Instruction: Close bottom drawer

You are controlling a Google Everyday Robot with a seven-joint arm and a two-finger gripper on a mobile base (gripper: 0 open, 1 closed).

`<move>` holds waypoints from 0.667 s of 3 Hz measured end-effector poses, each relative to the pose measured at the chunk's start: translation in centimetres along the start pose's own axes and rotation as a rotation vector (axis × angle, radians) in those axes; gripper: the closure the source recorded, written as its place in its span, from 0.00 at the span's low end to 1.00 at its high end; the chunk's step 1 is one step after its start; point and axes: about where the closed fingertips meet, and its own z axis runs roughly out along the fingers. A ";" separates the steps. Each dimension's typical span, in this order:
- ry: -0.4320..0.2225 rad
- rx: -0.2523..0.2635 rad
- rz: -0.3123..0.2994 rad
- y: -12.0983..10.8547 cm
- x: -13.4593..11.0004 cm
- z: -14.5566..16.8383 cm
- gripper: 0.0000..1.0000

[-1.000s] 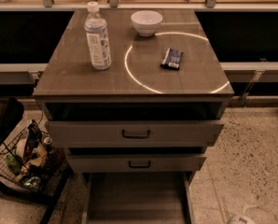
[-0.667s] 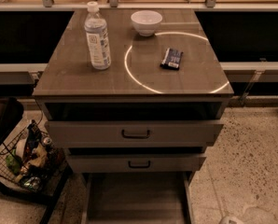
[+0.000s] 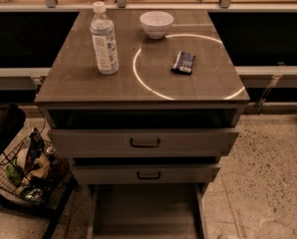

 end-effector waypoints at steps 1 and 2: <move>-0.014 0.012 0.007 -1.4 -3.0 3.6 1.00; -0.020 0.012 0.009 -1.6 -3.2 3.9 1.00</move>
Offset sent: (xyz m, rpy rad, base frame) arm 0.0191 0.0428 -0.0438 0.0142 -0.0237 -0.0277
